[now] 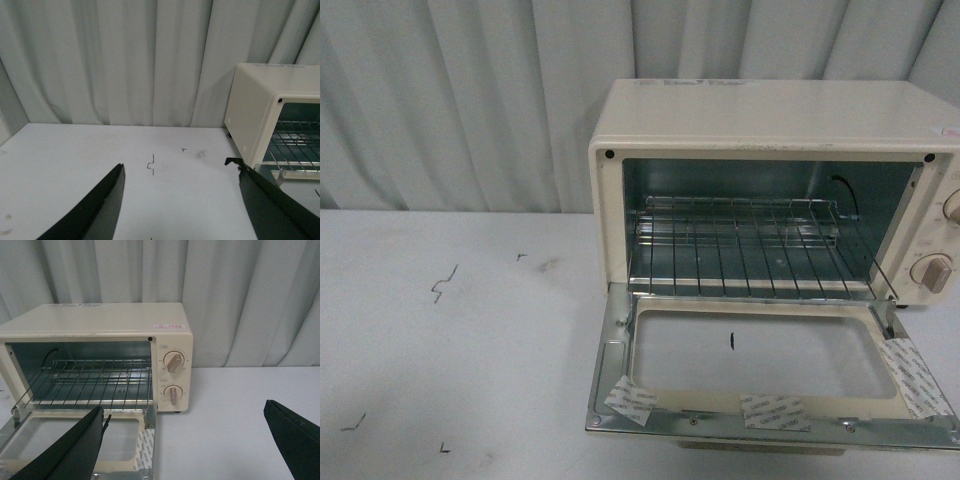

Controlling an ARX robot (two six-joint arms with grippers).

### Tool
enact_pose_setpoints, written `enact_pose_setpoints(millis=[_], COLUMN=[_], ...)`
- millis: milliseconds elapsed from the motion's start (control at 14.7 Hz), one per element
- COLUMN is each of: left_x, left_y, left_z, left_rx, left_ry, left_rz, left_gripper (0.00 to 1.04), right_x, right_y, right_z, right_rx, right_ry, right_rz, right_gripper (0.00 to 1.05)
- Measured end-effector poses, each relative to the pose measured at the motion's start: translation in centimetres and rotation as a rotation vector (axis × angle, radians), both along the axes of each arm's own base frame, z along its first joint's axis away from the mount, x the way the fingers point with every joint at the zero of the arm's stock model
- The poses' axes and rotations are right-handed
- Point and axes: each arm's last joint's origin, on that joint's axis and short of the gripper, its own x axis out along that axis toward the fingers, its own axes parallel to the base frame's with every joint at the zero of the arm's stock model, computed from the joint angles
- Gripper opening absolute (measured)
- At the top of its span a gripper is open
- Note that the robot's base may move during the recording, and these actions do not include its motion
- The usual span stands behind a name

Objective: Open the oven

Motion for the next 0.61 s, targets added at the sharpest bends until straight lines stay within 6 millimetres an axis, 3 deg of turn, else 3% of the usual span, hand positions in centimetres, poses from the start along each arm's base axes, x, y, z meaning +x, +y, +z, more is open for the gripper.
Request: enact_pose_setpoints(millis=[136,613], left_x=[0.00,0.00], left_y=[0.00,0.00], left_z=[0.00,-0.02], left_rx=[0.000,0.000], left_ry=[0.000,0.002], left_rz=[0.000,0.001], left_gripper=[0.96,0.98], right_x=[0.00,0.00], right_y=[0.00,0.00], right_z=[0.00,-0.03], right_rx=[0.000,0.000], right_ry=[0.000,0.003], right_rz=[0.000,0.000], right_gripper=[0.98,0.98])
